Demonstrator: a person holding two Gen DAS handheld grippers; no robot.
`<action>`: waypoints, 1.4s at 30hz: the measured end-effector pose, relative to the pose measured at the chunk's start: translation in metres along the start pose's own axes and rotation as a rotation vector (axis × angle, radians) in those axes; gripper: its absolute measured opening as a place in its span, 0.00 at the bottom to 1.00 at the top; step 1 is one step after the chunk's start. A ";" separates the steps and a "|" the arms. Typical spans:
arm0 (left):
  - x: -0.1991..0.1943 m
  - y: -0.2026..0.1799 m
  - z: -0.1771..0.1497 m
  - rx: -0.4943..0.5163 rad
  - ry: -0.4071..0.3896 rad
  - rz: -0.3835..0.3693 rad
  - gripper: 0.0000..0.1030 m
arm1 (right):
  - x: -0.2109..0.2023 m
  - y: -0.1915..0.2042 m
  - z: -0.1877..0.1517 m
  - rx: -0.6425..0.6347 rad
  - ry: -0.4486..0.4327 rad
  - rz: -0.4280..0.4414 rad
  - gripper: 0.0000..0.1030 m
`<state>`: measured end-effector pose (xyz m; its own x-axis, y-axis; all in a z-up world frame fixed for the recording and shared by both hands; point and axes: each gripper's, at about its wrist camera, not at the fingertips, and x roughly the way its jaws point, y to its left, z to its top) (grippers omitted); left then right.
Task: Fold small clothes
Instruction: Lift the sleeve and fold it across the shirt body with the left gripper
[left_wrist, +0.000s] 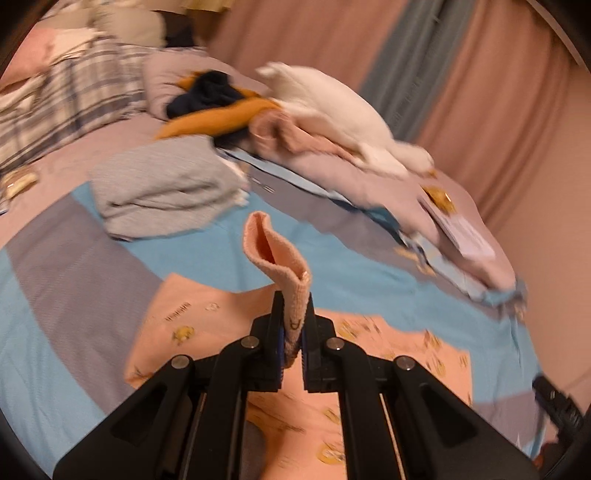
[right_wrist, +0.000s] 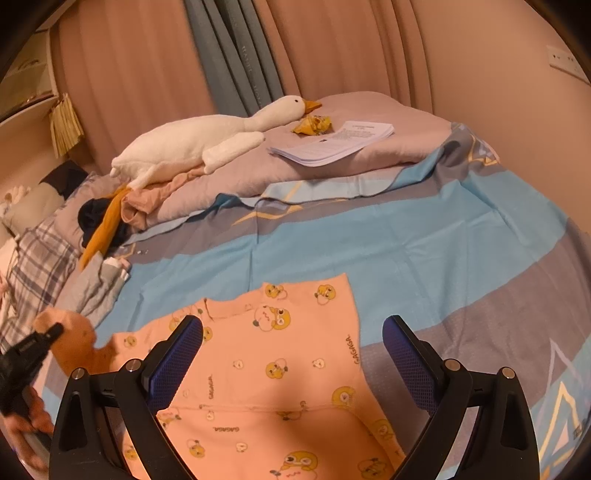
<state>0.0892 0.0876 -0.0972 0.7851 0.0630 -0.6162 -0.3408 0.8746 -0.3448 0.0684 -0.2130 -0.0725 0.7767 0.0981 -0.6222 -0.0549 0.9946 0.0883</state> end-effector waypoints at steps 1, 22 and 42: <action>0.003 -0.006 -0.004 0.016 0.013 -0.010 0.06 | 0.000 0.000 -0.001 0.001 0.001 0.001 0.94; 0.071 -0.068 -0.087 0.236 0.268 -0.079 0.06 | 0.010 -0.003 -0.006 0.010 0.045 0.004 0.94; 0.008 -0.018 -0.014 0.096 0.165 -0.115 0.78 | 0.030 0.019 -0.016 -0.045 0.119 0.058 0.94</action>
<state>0.0943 0.0655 -0.1056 0.7184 -0.1125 -0.6865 -0.1965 0.9138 -0.3554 0.0806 -0.1909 -0.1023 0.6918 0.1561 -0.7050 -0.1274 0.9874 0.0936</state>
